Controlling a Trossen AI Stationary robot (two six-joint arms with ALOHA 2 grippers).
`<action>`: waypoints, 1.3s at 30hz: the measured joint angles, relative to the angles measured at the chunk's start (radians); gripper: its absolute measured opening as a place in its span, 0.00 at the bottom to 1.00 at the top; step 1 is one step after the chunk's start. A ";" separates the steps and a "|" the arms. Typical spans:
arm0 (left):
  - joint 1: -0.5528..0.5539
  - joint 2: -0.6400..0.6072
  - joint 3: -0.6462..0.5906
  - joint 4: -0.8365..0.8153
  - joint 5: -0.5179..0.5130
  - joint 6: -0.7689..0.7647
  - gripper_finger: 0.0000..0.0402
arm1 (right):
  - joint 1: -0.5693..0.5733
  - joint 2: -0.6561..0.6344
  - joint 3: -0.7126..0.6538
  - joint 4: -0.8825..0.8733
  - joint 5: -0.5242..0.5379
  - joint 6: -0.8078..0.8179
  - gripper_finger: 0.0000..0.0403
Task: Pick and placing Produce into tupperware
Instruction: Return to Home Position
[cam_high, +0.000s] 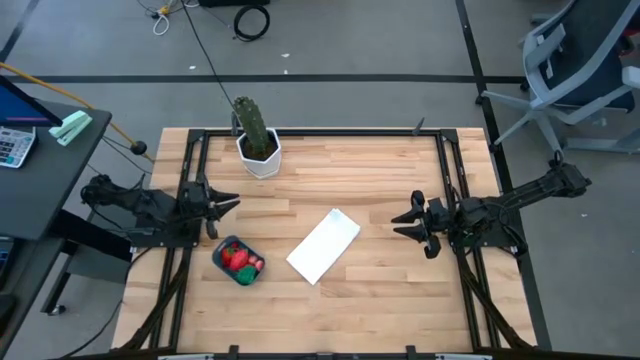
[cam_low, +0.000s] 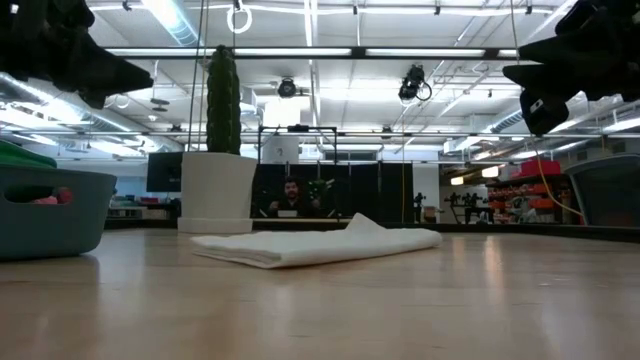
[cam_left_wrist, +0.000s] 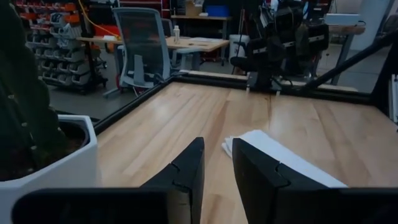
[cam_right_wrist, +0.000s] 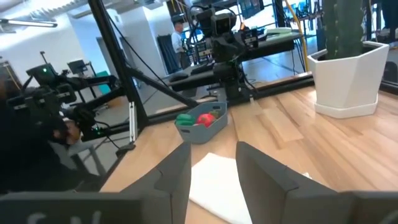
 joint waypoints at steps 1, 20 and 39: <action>0.000 0.000 0.000 -0.001 0.000 0.005 0.23 | 0.000 0.000 0.000 0.000 0.000 0.000 0.33; -0.002 0.000 0.000 0.002 0.000 0.000 0.22 | 0.000 0.000 0.002 -0.001 0.000 0.000 0.33; -0.002 0.000 0.000 0.002 0.000 0.000 0.21 | 0.000 0.000 0.004 -0.001 0.000 0.001 0.33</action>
